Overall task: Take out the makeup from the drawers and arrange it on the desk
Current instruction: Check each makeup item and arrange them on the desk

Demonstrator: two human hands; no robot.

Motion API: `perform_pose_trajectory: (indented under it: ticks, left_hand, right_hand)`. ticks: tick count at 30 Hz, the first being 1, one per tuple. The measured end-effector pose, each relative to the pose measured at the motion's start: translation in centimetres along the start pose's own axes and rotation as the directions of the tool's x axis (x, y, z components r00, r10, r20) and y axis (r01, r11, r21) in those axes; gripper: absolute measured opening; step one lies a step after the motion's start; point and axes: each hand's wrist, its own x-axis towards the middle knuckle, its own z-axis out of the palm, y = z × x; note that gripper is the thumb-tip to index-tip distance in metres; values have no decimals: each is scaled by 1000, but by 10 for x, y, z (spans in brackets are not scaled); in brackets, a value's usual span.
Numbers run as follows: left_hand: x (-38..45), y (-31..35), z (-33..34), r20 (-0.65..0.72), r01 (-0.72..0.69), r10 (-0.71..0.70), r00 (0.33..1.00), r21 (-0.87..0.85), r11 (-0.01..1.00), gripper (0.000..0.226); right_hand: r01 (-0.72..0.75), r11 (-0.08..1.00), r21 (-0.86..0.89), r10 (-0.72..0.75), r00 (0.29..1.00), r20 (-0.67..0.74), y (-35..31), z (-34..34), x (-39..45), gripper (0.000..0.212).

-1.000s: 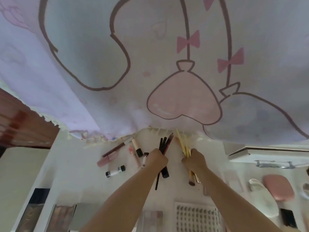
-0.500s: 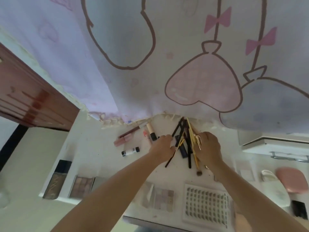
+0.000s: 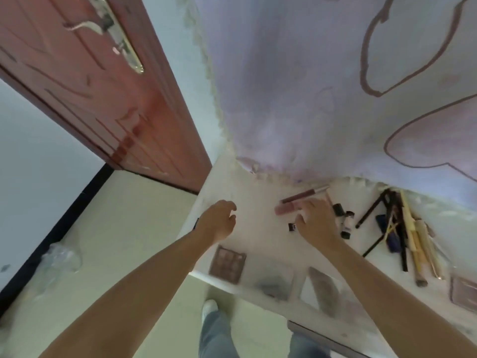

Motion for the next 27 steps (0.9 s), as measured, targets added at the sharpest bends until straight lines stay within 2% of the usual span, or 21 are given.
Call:
perform_pose_trajectory:
  ticks: [4, 6, 10, 12, 15, 20, 27]
  left_hand:
    - [-14, -73, -14, -35, -43, 46, 998, 90, 995, 39]
    - [-25, -99, -14, 38, -52, 47, 998, 152, 987, 43]
    - [-39, -129, -4, 253, -59, 14, 967, 169, 984, 58]
    - [-42, -132, 5, 299, -56, 15, 954, 127, 990, 65]
    - [-42, -129, 17, 284, -57, 25, 958, 103, 993, 68]
    - [-36, -129, 23, 240, -1, -16, 971, 71, 998, 52]
    - [-27, -139, 18, 164, -70, 47, 985, 135, 988, 42]
  right_hand:
    - [-129, 991, -34, 129, 992, -3, -59, 42, 1, 23]
    - [-206, 978, -35, 207, 978, 34, -83, 58, -6, 25]
    - [-154, 985, -80, 161, 982, 103, -121, 87, -22, 33]
    - [-119, 979, -166, 143, 980, 140, -134, 103, -30, 37]
    - [-172, 955, -242, 214, 963, 161, -142, 121, -43, 42]
    - [-209, 928, -308, 269, 949, 166, -133, 121, -50, 47]
    - [-311, 912, -267, 355, 924, 138, -139, 110, -48, 39]
